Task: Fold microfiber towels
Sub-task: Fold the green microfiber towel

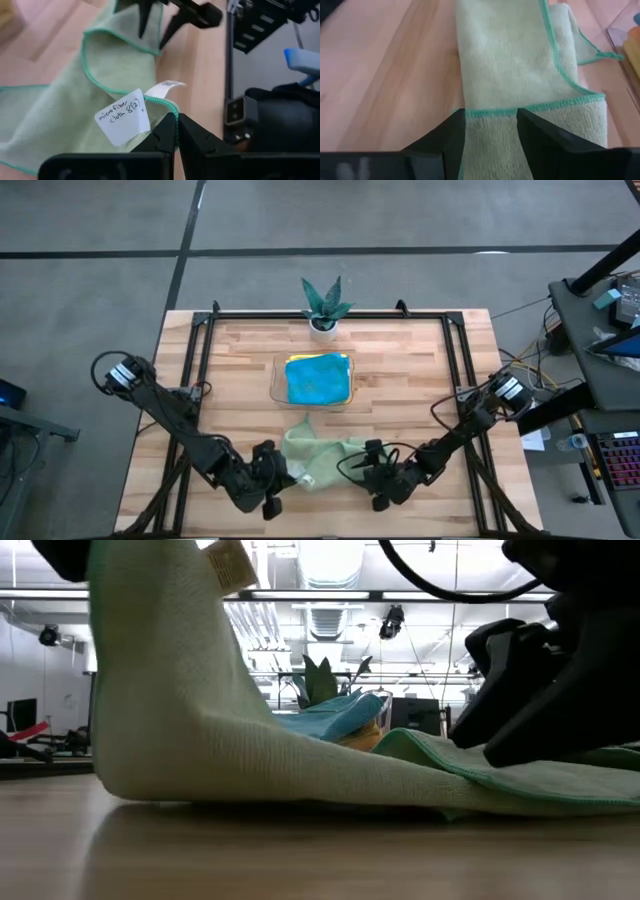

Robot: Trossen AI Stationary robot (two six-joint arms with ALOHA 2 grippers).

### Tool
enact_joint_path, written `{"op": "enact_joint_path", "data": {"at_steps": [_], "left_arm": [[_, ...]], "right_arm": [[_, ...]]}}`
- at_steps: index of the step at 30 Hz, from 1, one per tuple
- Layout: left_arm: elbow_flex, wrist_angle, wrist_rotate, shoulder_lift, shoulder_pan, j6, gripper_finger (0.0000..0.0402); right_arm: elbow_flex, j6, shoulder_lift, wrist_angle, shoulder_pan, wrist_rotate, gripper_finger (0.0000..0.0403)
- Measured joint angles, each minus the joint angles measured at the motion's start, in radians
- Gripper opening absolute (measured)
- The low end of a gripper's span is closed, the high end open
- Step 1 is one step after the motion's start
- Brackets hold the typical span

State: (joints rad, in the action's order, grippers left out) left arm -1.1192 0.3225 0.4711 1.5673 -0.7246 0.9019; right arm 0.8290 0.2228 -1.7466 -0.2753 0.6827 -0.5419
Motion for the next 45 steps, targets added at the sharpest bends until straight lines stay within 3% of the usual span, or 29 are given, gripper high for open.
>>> {"op": "enact_joint_path", "data": {"at_steps": [10,15,20,31,37,45], "left_arm": [[0.001,0.000,0.036,-0.013,0.000,-0.002,0.0000],[0.001,0.000,0.036,-0.013,0.000,-0.019,0.0000],[0.001,0.001,0.036,-0.013,0.000,-0.019,0.0000],[0.013,0.002,0.035,-0.013,0.000,-0.020,0.0000],[-0.011,0.038,0.035,-0.036,-0.002,-0.034,0.0000],[-0.050,0.036,0.064,-0.133,-0.004,-0.239,0.0000]], "right_arm": [[0.014,0.083,-0.055,0.004,0.011,-0.001,0.0211],[0.031,0.109,-0.099,0.008,0.018,-0.094,0.0211],[0.045,0.071,-0.095,0.010,0.034,-0.107,0.0167],[0.051,0.054,-0.080,0.010,0.045,-0.106,0.0017],[0.050,0.054,0.000,0.100,0.050,-0.116,0.0009],[0.050,0.024,0.318,0.360,0.072,-0.196,0.0009]]}}
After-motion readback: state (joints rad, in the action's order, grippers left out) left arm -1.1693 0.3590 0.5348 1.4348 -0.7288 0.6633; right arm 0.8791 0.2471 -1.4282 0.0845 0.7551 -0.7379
